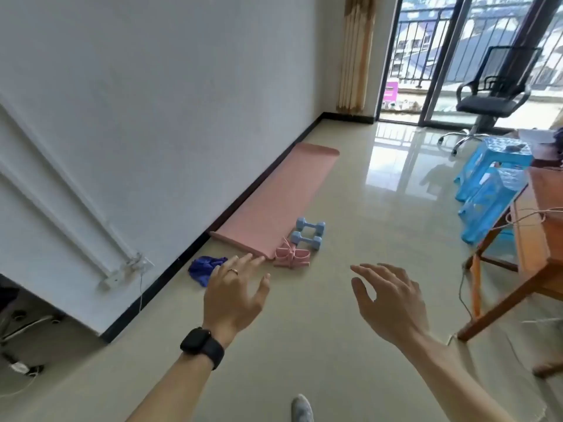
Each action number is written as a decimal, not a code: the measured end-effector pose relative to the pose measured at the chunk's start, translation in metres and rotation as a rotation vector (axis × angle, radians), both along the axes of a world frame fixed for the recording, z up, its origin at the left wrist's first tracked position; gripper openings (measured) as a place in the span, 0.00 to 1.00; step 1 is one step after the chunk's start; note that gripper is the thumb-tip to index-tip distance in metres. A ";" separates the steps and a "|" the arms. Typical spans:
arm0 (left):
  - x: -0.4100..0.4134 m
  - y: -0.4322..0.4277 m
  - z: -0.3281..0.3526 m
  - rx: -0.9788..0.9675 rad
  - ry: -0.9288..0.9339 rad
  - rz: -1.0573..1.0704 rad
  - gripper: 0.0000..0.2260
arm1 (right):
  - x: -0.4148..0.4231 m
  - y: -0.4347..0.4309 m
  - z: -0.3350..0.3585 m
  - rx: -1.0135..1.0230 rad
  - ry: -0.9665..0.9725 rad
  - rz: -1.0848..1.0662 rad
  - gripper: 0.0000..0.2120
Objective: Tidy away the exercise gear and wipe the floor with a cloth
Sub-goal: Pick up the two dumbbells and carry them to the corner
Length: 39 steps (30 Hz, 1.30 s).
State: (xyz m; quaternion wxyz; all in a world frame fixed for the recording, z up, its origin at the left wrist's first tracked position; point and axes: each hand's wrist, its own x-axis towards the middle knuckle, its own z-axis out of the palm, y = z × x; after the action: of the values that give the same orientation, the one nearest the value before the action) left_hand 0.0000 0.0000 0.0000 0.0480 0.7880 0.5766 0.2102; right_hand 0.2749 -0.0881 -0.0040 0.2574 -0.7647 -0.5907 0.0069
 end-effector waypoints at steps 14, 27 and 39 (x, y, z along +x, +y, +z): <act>0.103 0.230 -0.058 -0.274 0.061 -0.034 0.28 | 0.089 0.220 -0.042 -0.282 0.015 -0.023 0.19; 0.244 0.432 -0.102 -0.363 0.118 0.037 0.17 | 0.237 0.428 -0.095 -0.474 0.075 0.044 0.19; 0.348 0.618 -0.133 -0.497 0.036 0.273 0.22 | 0.352 0.673 -0.110 -0.629 -0.042 0.293 0.20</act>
State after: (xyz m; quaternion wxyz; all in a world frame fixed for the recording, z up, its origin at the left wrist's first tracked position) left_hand 0.3476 0.6178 -0.1330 0.2005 0.6709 0.7120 0.0529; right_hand 0.6270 0.5848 -0.1144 -0.0070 -0.7135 -0.6685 0.2098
